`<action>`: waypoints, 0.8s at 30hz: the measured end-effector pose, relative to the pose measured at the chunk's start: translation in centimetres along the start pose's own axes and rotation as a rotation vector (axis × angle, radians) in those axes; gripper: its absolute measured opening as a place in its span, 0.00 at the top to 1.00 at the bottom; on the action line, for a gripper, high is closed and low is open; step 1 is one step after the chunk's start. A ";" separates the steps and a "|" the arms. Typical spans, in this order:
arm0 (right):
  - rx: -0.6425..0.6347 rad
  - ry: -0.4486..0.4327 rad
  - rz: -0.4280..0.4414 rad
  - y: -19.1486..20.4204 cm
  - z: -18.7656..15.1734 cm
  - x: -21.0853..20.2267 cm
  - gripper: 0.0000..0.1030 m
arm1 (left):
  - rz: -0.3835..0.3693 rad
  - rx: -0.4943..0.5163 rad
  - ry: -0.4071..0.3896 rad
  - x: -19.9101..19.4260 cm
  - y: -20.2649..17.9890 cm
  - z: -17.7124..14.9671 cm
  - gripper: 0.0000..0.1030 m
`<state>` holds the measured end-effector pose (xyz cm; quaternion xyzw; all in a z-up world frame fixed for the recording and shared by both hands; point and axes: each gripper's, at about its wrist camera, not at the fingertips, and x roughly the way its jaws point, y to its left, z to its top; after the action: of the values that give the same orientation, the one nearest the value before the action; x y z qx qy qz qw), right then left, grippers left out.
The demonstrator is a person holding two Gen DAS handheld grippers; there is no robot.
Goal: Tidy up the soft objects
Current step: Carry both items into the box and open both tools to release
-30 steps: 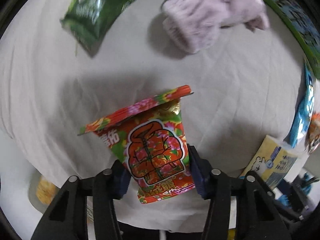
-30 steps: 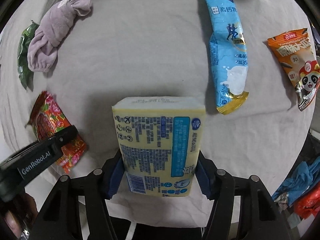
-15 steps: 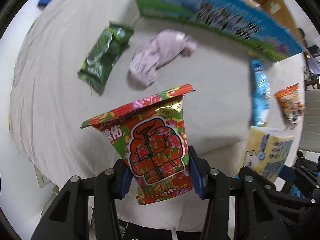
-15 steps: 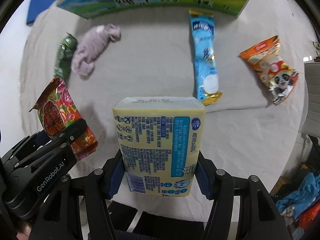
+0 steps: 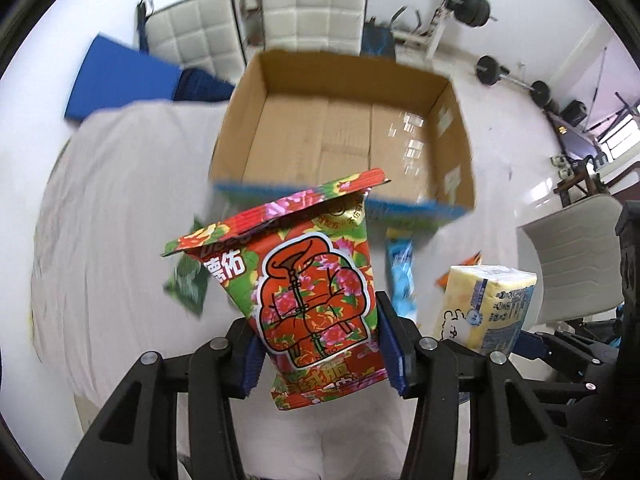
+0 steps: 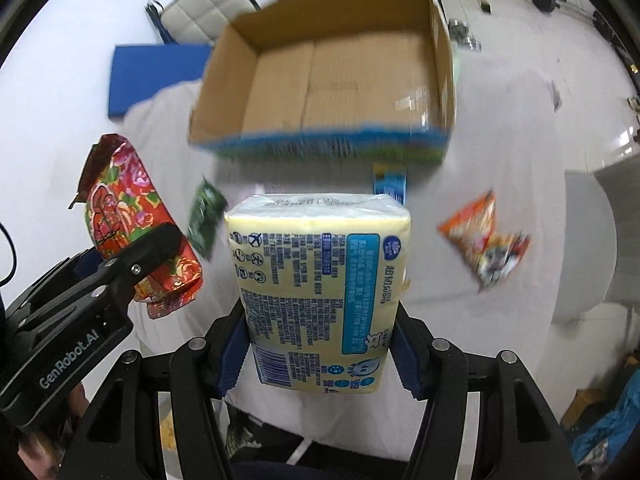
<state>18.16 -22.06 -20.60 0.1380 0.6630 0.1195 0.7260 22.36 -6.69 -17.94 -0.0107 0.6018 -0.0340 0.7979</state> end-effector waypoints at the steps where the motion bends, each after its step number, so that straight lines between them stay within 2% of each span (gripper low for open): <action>1: -0.005 -0.019 -0.007 0.2 1.1 -0.6 0.37 | -0.004 0.008 -0.007 -0.1 0.0 0.9 0.55; 6: 0.011 -0.089 -0.061 0.6 6.3 -2.3 0.37 | -0.052 0.043 -0.023 0.5 0.0 6.8 0.55; 12: 0.043 -0.117 -0.139 0.3 13.9 -0.5 0.37 | -0.111 0.089 0.038 3.9 0.2 14.2 0.55; 16: 0.054 -0.098 -0.178 -0.3 18.9 3.0 0.37 | -0.137 0.129 0.125 8.5 0.2 19.2 0.55; 24: 0.059 -0.012 -0.257 -2.2 26.4 11.3 0.37 | -0.169 0.190 0.320 18.6 -1.0 24.7 0.55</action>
<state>45.46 -21.16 -29.66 0.0741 0.6741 0.0050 0.7349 51.11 -9.51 -28.92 0.0199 0.7118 -0.1587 0.6839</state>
